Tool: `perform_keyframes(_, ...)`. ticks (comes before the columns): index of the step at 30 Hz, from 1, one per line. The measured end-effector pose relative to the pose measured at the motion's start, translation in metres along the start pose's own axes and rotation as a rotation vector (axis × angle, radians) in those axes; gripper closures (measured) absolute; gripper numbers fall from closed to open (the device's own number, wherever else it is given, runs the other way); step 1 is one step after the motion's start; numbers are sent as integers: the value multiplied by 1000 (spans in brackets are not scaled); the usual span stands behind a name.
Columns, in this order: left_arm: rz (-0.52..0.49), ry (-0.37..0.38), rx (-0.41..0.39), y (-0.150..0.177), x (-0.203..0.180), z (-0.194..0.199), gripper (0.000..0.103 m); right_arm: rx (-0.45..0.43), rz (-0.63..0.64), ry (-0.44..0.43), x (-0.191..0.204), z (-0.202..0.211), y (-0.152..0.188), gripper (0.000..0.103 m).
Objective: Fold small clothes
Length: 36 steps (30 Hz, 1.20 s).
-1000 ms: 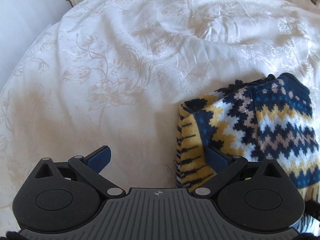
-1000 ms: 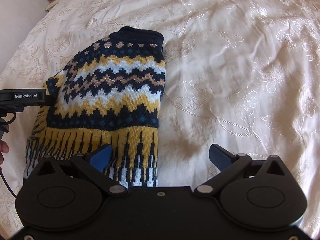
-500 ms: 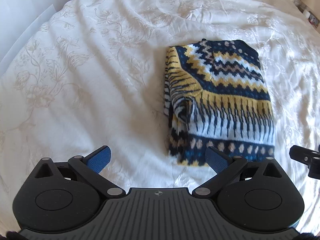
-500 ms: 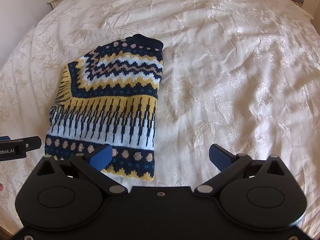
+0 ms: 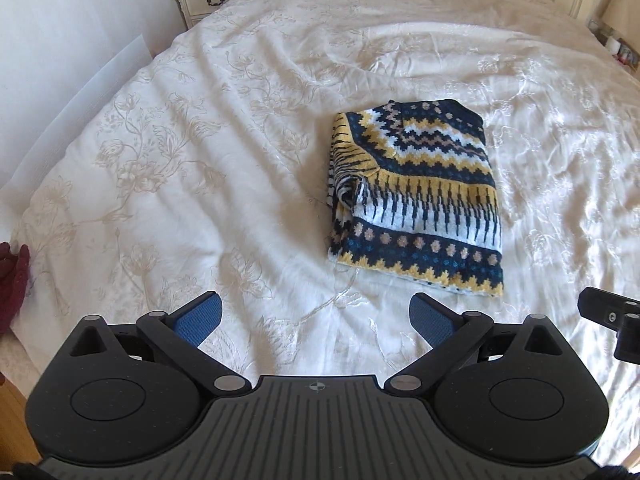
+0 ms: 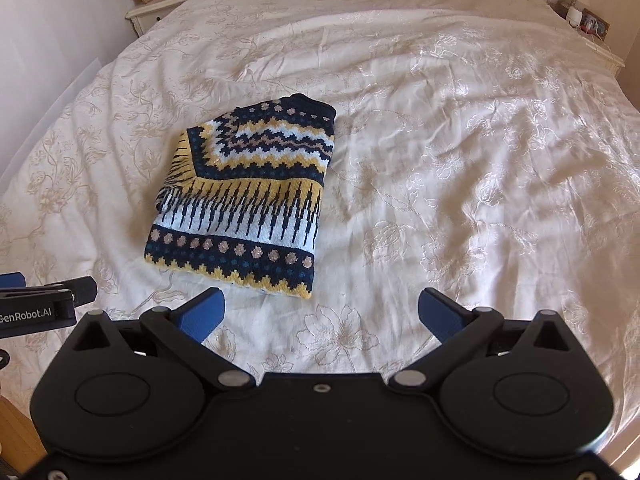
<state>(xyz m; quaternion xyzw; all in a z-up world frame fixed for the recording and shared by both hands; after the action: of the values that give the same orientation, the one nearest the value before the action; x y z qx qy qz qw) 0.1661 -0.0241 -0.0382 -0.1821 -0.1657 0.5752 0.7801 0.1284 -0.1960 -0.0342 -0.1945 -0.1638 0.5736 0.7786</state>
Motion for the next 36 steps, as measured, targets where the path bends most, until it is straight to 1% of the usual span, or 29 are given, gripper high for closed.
perform_keyframes(4,-32,-61,-11,11,-16,18,2,-29,4,12,-8,20,9,1)
perform_keyframes(7,-36,-76,-26,19,-26,30,2,-50,-3,-4,-13,34,15,1)
perform_keyframes(12,8,-76,-40,30,-34,47,2,-57,1,5,-20,47,23,1)
perform_keyframes(16,30,-92,-29,38,-37,56,2,-61,-2,1,-26,55,30,1)
perform_keyframes(24,31,-108,-39,53,-45,68,2,-92,1,-4,-36,73,41,1)
perform_keyframes(36,15,-116,-42,67,-54,79,2,-102,-24,-20,-48,85,53,1)
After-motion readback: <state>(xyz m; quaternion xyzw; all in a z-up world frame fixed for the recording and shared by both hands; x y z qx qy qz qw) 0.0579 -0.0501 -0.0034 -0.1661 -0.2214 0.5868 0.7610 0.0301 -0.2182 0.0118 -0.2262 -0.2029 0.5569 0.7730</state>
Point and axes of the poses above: each gripper's, at about its wrist camera, not at the fingertips, and z roughly against the way its jaws point, x to its left, y to its underside, the point moved 4 cm from there along -z, roughly the way its jaws point, and after that the axes turned 3 degrees about y, right-handed, at the moved point
